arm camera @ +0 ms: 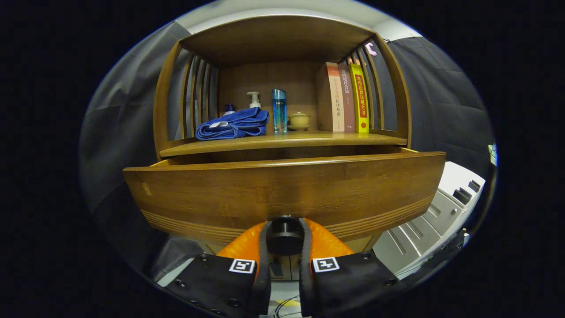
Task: Pull open the drawer, take out the items inside it, and place them on the countertop above the cabinet.
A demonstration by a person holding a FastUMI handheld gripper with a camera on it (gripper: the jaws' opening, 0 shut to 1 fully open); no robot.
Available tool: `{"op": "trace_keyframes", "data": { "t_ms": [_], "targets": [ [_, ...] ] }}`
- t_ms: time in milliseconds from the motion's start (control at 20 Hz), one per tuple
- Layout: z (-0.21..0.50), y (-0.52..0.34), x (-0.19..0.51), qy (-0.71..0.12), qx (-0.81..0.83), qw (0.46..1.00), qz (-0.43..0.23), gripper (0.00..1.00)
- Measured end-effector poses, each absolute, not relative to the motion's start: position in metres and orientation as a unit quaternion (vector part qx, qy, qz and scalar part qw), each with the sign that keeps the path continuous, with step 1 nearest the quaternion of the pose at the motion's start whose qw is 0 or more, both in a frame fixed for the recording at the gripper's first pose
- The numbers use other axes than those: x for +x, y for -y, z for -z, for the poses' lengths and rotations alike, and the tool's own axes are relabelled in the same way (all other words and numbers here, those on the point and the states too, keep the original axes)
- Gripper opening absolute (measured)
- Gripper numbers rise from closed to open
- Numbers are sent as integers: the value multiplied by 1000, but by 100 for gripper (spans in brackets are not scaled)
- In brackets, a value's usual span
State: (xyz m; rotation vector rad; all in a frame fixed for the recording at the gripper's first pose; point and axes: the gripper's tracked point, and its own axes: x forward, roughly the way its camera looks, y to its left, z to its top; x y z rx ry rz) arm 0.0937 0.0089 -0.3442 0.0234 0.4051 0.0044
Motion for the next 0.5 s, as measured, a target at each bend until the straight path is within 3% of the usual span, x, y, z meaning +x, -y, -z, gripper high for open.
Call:
{"op": "trace_keyframes", "data": {
  "t_ms": [500],
  "targets": [
    [331, -7, 43, -218, 16, 976, -2, 34]
  ]
}}
